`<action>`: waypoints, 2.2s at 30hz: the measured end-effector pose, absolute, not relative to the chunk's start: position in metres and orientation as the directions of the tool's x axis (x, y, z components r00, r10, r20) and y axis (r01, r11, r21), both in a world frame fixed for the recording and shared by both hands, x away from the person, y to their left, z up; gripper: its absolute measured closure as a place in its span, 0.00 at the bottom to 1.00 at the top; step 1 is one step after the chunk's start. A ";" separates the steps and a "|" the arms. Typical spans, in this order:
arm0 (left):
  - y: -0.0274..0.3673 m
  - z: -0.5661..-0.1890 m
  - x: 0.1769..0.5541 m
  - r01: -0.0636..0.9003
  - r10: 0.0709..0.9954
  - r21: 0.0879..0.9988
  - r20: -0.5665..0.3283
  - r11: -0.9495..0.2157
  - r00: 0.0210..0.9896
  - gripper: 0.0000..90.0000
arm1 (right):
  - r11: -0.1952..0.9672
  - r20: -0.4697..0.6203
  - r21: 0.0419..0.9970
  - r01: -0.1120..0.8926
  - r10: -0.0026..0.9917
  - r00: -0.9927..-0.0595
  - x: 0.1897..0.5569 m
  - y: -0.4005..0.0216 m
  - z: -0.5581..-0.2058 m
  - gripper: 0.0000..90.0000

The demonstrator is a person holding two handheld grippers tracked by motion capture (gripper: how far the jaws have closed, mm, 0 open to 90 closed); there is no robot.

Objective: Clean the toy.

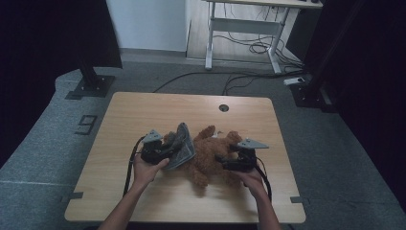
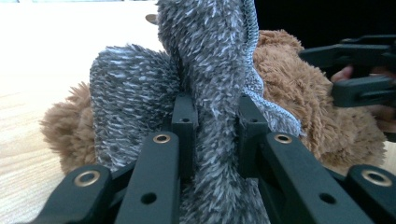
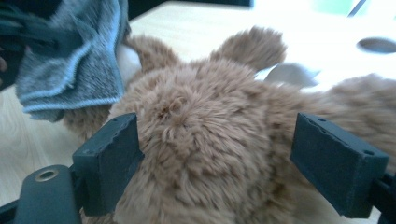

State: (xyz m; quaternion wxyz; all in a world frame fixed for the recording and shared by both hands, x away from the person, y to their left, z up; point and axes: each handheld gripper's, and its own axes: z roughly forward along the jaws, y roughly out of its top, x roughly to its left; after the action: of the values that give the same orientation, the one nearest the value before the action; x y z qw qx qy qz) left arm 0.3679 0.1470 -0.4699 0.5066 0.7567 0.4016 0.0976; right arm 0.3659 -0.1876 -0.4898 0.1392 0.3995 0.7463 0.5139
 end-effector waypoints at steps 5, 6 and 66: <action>0.150 -0.474 0.360 0.502 0.704 0.850 -0.261 -0.157 0.661 0.82 | 0.197 0.214 0.852 0.486 0.716 -0.665 0.368 -0.174 -0.503 0.17; 0.150 -0.474 0.359 0.504 0.702 0.850 -0.266 -0.152 0.660 0.82 | 0.201 0.211 0.852 0.483 0.713 -0.669 0.366 -0.174 -0.506 0.19; 0.174 -0.471 0.355 0.452 0.823 0.873 -0.117 -0.181 0.556 0.84 | 0.186 0.147 0.910 0.370 0.690 -0.709 0.337 -0.185 -0.531 0.62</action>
State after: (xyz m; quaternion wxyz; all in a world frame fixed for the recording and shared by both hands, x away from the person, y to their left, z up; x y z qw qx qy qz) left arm 0.3552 0.1741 -0.4708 0.4749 0.7433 0.4289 0.1951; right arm 0.3370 -0.1846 -0.5305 0.1502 0.3510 0.7552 0.5329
